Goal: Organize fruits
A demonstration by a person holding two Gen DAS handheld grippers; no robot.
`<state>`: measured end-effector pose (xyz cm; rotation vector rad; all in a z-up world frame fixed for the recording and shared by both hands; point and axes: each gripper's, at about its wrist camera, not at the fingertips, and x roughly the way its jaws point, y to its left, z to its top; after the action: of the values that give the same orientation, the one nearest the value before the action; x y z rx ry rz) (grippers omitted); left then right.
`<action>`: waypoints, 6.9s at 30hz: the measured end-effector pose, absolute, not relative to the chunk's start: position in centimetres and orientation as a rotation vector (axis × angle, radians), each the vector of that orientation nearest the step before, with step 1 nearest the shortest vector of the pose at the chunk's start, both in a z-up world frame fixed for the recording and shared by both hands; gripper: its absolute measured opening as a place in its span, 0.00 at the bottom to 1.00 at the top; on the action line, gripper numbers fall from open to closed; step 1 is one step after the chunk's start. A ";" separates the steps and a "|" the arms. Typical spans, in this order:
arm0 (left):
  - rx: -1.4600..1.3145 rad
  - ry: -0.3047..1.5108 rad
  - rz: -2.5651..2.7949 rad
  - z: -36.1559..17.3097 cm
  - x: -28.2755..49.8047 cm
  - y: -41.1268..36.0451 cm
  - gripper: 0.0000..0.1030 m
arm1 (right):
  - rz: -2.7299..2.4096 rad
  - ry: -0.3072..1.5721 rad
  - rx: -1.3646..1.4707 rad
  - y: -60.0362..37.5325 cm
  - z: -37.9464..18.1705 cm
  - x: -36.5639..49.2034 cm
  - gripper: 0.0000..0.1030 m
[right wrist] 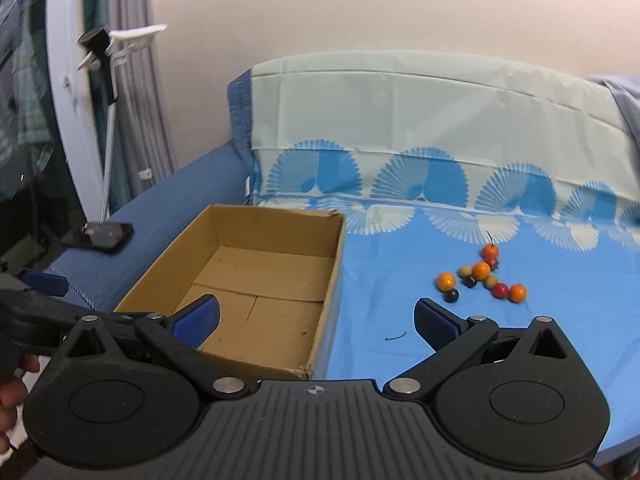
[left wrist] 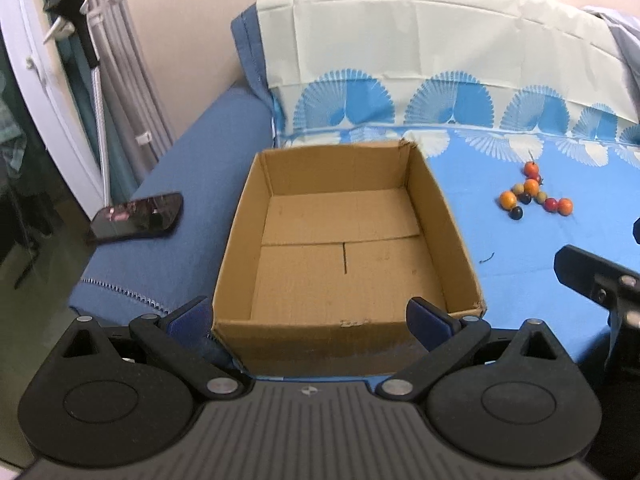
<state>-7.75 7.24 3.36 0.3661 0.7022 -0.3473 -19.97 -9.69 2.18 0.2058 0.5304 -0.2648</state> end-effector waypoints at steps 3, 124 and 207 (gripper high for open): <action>0.373 0.726 -0.353 3.4 -7.7 6.5 1.00 | -0.261 0.510 0.266 -10.8 2.0 -20.4 1.00; 0.165 1.040 -0.510 0.8 -4.9 7.2 0.38 | -0.191 0.580 0.229 -10.5 0.5 -20.2 0.39; 0.220 1.082 -0.342 -6.5 9.4 5.4 0.38 | -0.060 0.766 0.133 -7.9 -7.6 -3.8 0.39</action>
<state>9.36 5.44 -6.54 0.2199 1.0820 -0.3417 -3.82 -7.85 -7.59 0.1326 0.7663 -0.0598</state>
